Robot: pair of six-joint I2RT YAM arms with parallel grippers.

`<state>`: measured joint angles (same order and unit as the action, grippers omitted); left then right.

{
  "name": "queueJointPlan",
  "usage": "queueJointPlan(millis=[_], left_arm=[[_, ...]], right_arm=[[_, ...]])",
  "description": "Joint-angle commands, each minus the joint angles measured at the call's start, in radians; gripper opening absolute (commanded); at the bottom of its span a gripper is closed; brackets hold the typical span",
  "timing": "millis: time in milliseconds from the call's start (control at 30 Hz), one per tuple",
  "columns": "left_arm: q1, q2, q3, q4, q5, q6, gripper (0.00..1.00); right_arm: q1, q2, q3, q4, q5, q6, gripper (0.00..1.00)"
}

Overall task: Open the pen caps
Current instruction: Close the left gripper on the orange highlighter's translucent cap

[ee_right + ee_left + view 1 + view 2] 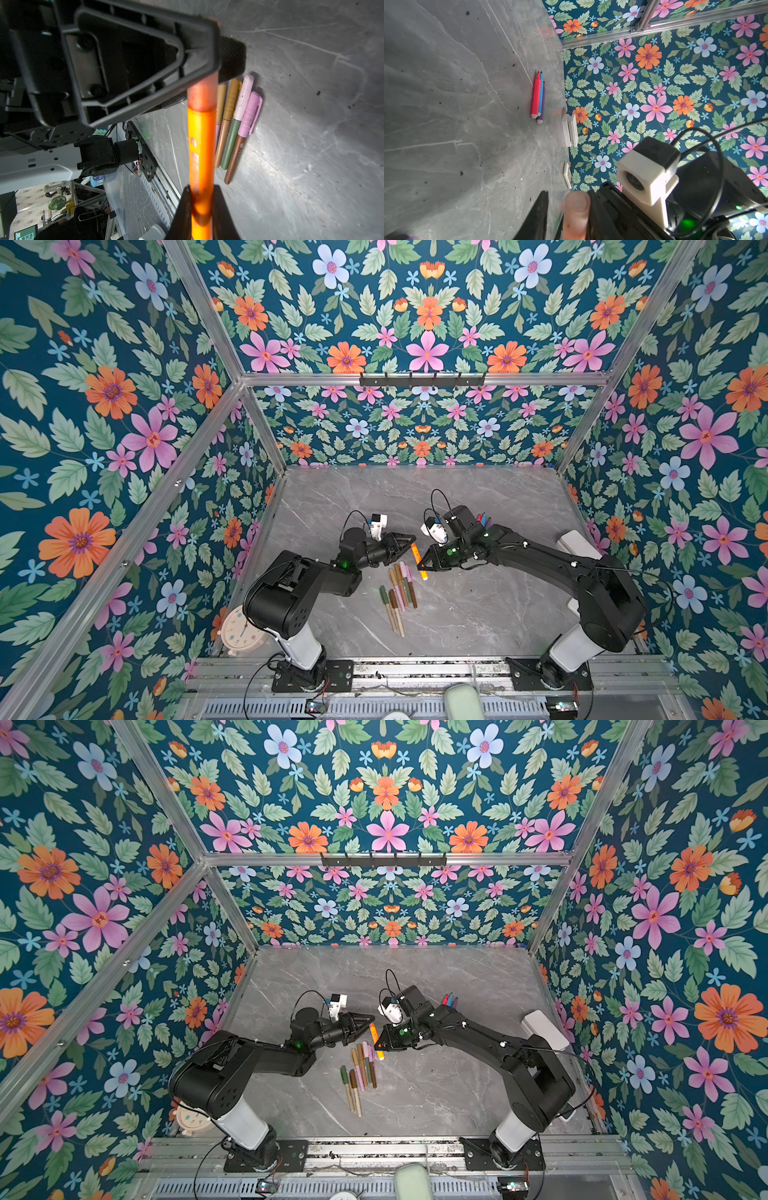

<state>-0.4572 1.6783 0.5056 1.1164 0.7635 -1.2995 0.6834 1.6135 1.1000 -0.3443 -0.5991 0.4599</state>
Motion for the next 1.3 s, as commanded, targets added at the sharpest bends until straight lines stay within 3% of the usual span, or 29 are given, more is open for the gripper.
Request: queueJointPlan(millis=[0, 200, 300, 433, 633, 967, 1000, 1100, 1267], left_arm=[[-0.003, 0.001, 0.005, 0.034, 0.007, 0.004, 0.26], [-0.008, 0.005, 0.016, 0.036, 0.011, 0.004, 0.13], [-0.009, 0.003, 0.021, 0.03, 0.012, 0.005, 0.14], [-0.018, -0.002, 0.034, -0.002, 0.017, 0.027, 0.23], [-0.023, -0.025, 0.044, -0.056, 0.01, 0.063, 0.23], [-0.028, -0.045, 0.05, -0.095, 0.014, 0.091, 0.04], [-0.029, -0.047, 0.05, -0.099, 0.014, 0.093, 0.03], [-0.029, -0.054, 0.053, -0.112, 0.012, 0.101, 0.0], [-0.029, -0.06, 0.059, -0.125, 0.007, 0.106, 0.0]], right_arm=[[0.002, -0.003, -0.005, 0.004, 0.014, -0.026, 0.03], [0.001, 0.003, -0.004, -0.004, 0.029, -0.029, 0.03], [0.0, 0.0, 0.005, -0.021, 0.056, -0.027, 0.03], [0.0, 0.005, 0.021, -0.044, 0.06, -0.032, 0.03], [-0.001, 0.014, 0.024, -0.051, 0.061, -0.03, 0.03], [0.0, 0.018, 0.027, -0.054, 0.074, -0.026, 0.03], [0.0, 0.019, 0.026, -0.053, 0.074, -0.026, 0.05], [0.001, 0.012, 0.019, -0.042, 0.071, -0.026, 0.27], [0.002, 0.019, 0.012, -0.036, 0.067, -0.018, 0.32]])
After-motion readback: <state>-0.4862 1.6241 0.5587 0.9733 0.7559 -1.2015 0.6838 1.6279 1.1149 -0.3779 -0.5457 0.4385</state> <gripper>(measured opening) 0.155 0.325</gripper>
